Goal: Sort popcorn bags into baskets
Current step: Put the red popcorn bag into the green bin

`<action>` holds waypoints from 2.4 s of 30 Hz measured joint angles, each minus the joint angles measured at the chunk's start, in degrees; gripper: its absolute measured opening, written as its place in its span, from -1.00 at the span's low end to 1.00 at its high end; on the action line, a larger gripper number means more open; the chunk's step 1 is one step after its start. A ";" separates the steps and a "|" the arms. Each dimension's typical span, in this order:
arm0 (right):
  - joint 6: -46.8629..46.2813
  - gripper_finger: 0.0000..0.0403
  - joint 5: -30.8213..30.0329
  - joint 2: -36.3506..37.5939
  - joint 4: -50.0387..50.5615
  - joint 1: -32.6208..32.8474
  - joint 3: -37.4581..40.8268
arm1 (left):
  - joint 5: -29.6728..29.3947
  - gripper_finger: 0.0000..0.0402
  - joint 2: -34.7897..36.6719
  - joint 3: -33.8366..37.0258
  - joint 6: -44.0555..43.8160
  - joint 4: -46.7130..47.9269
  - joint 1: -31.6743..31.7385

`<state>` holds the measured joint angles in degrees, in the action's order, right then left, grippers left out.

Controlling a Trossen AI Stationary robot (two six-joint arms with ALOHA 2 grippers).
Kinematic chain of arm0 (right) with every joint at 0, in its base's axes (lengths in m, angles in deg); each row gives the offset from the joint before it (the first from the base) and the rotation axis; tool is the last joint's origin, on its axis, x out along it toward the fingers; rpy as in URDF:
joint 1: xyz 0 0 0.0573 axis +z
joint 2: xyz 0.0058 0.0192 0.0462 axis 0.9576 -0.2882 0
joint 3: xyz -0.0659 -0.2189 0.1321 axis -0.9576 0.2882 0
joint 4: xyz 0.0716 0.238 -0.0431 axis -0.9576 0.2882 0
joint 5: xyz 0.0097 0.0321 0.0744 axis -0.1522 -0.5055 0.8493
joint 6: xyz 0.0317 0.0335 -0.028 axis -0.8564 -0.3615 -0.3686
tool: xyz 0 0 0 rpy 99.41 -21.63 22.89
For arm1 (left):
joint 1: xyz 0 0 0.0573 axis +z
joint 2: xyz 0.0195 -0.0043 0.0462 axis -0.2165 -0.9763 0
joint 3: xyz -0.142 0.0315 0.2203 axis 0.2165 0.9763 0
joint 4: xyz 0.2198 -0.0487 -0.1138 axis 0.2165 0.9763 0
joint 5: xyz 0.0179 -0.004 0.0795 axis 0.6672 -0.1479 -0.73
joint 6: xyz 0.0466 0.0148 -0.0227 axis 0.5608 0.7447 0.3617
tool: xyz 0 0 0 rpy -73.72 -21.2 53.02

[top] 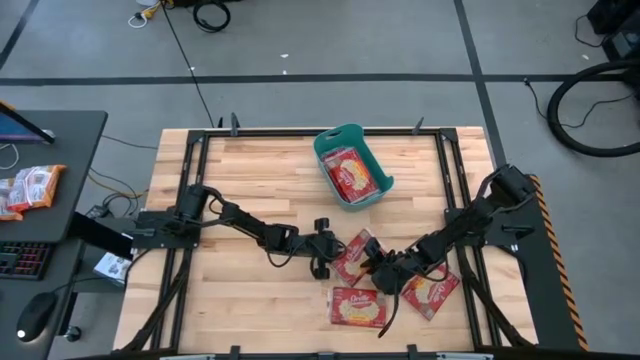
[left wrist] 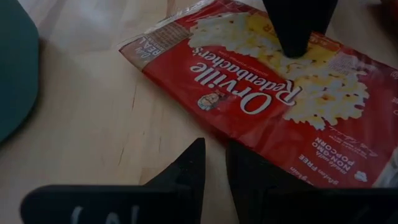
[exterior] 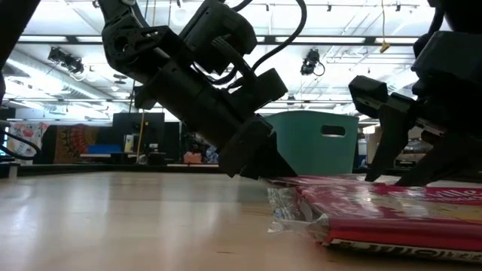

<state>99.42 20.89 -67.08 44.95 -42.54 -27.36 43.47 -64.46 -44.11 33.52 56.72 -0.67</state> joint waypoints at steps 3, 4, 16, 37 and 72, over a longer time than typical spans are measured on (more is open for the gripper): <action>-0.01 -0.60 0.03 -0.09 -0.17 -0.05 -0.02 | 0.16 -0.65 0.00 0.00 0.00 -0.02 -0.05; 0.00 -0.67 0.08 -0.09 -0.22 -0.05 -0.02 | 0.22 -0.65 0.00 0.00 0.00 -0.02 -0.11; -3.26 -0.96 -5.49 4.19 13.35 0.19 -6.72 | -0.30 -0.65 10.05 -0.11 0.59 16.83 -1.12; -11.80 -0.97 -23.35 11.73 36.08 -4.68 -29.79 | -14.22 -0.65 29.04 -0.09 0.55 34.80 -8.98; -33.30 -0.66 11.49 3.35 37.88 -41.03 -35.48 | -16.02 -0.65 32.76 -0.04 -5.42 47.70 -9.99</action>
<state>66.11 32.38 -63.73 82.83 -83.57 -62.83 27.46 -31.70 -44.16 28.10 104.41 -10.66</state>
